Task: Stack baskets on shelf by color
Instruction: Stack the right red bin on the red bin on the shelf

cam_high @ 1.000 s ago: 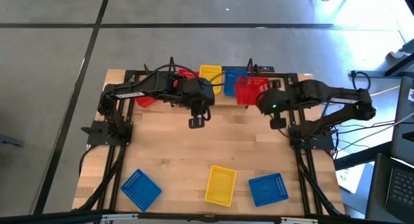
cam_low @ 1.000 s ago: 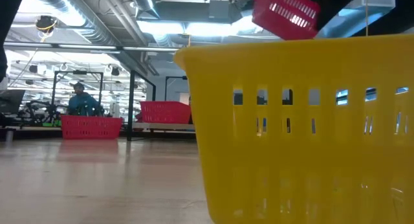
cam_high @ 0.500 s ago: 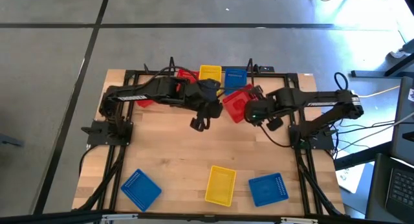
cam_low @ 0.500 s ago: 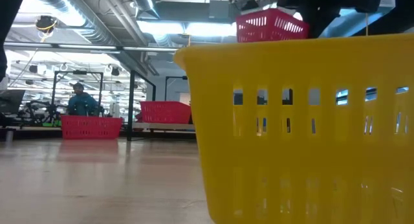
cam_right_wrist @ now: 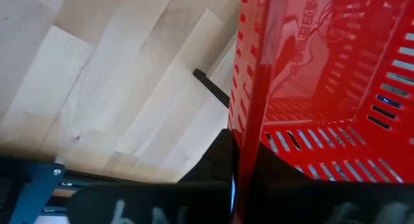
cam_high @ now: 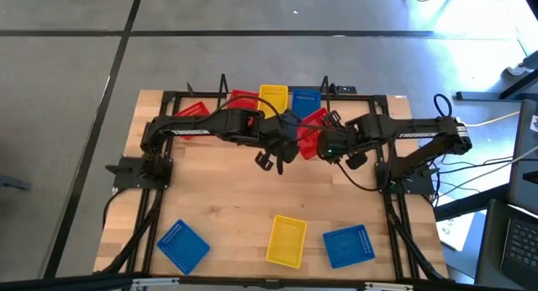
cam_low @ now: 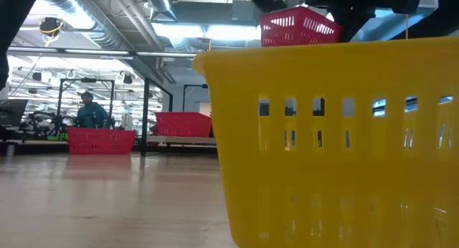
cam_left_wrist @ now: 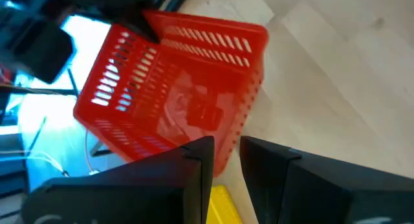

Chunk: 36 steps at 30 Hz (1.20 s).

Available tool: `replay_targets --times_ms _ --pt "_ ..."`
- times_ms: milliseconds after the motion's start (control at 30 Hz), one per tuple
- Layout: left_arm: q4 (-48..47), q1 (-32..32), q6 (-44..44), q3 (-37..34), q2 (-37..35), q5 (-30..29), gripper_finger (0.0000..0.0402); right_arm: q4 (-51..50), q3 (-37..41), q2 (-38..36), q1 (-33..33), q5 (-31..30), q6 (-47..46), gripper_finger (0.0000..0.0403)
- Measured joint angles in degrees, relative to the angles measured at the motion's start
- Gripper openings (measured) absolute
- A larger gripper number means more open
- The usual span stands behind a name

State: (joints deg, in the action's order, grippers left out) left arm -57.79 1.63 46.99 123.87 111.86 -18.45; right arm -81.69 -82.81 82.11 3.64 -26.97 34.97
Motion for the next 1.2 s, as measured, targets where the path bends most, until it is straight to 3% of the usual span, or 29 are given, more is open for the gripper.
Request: replay_targets --times_ms 1067,1200 --pt "2.0 -1.9 7.6 0.0 3.7 -3.2 0.0066 0.3 0.1 0.0 0.0 -0.5 0.2 0.0000" --pt "2.6 -1.6 7.8 0.0 3.7 -4.2 0.0044 0.4 0.1 0.0 0.0 -0.8 0.8 0.0002"
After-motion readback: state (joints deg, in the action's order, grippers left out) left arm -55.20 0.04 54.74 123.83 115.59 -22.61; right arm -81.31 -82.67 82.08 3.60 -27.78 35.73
